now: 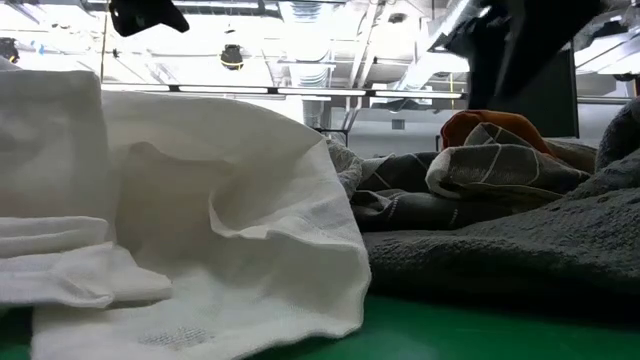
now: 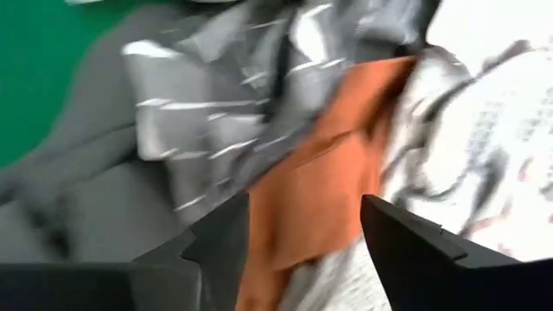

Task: Sort towels by color in basket
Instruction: Put the orange towel into the right transparent bin

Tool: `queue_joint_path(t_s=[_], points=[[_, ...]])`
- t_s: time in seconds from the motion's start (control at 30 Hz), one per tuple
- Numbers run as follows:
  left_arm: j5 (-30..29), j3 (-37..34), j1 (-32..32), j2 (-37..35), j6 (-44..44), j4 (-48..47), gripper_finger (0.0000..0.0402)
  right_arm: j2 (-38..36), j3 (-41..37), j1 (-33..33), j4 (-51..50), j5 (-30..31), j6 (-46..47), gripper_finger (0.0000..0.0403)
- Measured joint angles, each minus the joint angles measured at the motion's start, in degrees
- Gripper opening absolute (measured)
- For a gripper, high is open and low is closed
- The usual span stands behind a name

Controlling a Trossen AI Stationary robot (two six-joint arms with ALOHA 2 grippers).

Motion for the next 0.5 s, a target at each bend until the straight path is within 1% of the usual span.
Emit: queue_joint_path(t_s=[0.07, 0.13, 0.2, 0.3, 0.33, 0.37, 0.43, 0.5], points=[[0.0, 0.0, 0.0, 0.0, 0.0, 0.0, 0.0155, 1.6, 0.0, -0.3, 0.6, 0.4, -1.1, 0.0219], [0.0, 0.0, 0.0, 0.0, 0.0, -0.1, 0.0155, 3.3, 0.0, -0.1, -0.1, 0.3, -2.1, 0.0184], [0.0, 0.0, 0.0, 0.0, 0.1, -0.4, 0.0155, 4.6, 0.0, 0.0, -0.6, 0.1, -2.9, 0.0136], [-0.2, 0.0, 0.0, 0.0, 0.2, -0.4, 0.0155, 5.3, 0.0, -0.2, -0.2, -0.1, -3.1, 0.0047], [-0.2, 0.0, 0.0, 0.0, 0.2, -0.4, 0.0155, 4.9, 0.0, -0.2, 0.1, -0.2, -3.2, 0.0027], [-0.2, 0.0, 0.0, 0.0, 0.2, -0.4, 0.0155, 4.3, 0.0, -0.3, 0.6, -0.1, -3.2, 0.0020], [-0.2, 0.0, 0.0, 0.0, 0.2, -0.4, 0.0155, 2.5, 1.4, -1.0, -0.5, -0.1, -2.8, 0.0025], [-0.4, 0.0, 0.0, 0.0, 0.2, -0.4, 0.0155, 0.6, 4.5, -2.1, -3.7, 0.3, -2.4, 0.0031]])
